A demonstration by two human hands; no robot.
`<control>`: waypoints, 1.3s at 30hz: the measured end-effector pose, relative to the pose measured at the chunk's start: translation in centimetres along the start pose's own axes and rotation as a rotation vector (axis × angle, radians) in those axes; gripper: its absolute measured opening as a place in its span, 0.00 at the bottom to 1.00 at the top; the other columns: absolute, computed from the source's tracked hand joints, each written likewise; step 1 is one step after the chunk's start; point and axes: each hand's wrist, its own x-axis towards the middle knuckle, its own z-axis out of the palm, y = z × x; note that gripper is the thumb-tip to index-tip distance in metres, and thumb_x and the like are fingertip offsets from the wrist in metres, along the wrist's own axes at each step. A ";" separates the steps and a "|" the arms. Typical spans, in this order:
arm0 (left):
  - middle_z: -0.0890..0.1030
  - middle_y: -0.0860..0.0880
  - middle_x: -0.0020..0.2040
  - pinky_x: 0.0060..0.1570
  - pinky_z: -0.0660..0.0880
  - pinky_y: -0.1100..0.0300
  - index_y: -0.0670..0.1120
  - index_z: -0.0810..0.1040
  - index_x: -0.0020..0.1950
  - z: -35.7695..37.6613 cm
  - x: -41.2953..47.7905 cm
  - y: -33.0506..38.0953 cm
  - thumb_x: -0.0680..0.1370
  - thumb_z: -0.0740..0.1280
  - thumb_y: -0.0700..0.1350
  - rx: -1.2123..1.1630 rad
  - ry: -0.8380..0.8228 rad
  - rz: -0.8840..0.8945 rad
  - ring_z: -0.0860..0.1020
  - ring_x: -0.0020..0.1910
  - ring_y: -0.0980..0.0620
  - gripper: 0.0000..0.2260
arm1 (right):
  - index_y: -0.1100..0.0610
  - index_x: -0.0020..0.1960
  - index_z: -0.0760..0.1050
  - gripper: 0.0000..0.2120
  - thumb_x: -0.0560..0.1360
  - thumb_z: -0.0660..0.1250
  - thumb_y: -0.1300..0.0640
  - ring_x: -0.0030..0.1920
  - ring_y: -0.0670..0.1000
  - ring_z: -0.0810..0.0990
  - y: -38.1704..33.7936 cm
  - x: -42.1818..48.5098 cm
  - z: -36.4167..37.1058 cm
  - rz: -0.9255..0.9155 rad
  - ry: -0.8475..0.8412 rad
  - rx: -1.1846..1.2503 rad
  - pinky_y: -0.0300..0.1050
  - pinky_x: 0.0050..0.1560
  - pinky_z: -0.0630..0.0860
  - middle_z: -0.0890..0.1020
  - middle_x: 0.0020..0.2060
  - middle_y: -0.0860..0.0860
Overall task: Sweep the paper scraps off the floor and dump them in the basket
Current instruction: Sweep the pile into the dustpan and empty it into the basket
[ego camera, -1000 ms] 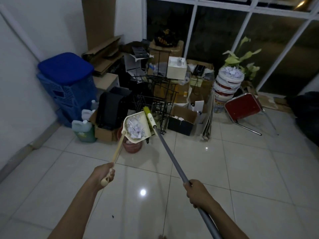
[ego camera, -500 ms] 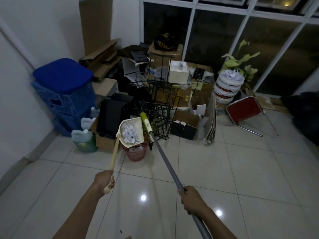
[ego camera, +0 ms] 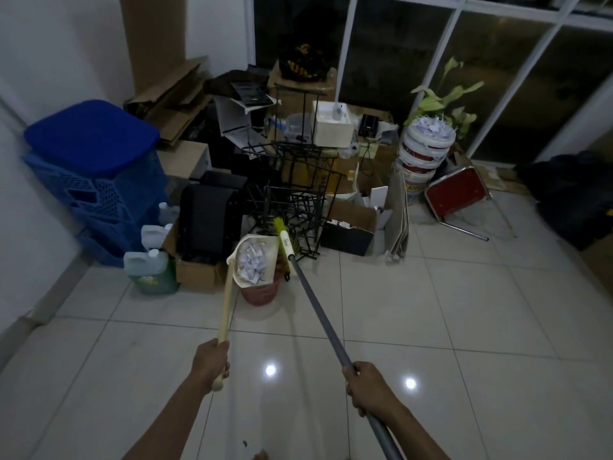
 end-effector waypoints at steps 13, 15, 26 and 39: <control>0.75 0.41 0.33 0.22 0.69 0.61 0.39 0.74 0.55 -0.8 2.6 -2.4 0.80 0.59 0.41 0.316 0.015 0.190 0.72 0.27 0.46 0.09 | 0.59 0.43 0.69 0.10 0.80 0.56 0.55 0.23 0.48 0.66 0.9 -0.7 1.8 0.090 0.017 0.009 0.40 0.23 0.66 0.71 0.29 0.53; 0.75 0.41 0.33 0.22 0.69 0.61 0.38 0.74 0.55 -1.2 2.9 -2.7 0.80 0.59 0.41 0.336 0.024 0.194 0.72 0.27 0.46 0.09 | 0.60 0.45 0.70 0.11 0.81 0.56 0.55 0.22 0.48 0.67 1.0 -0.9 2.2 0.086 0.021 0.018 0.39 0.23 0.67 0.71 0.29 0.52; 0.77 0.40 0.37 0.22 0.69 0.62 0.38 0.73 0.58 -2.7 4.3 -4.0 0.79 0.59 0.41 0.474 0.066 0.293 0.75 0.27 0.45 0.11 | 0.59 0.44 0.71 0.10 0.81 0.57 0.55 0.22 0.47 0.67 -1.6 -0.1 3.5 0.024 0.005 0.032 0.39 0.22 0.67 0.72 0.29 0.52; 0.79 0.39 0.39 0.31 0.70 0.58 0.36 0.70 0.66 -3.9 4.4 -4.1 0.79 0.61 0.39 0.504 0.091 0.357 0.76 0.33 0.45 0.16 | 0.60 0.46 0.71 0.10 0.81 0.57 0.55 0.23 0.47 0.68 -3.0 0.8 2.8 0.021 0.006 0.007 0.39 0.23 0.68 0.72 0.30 0.53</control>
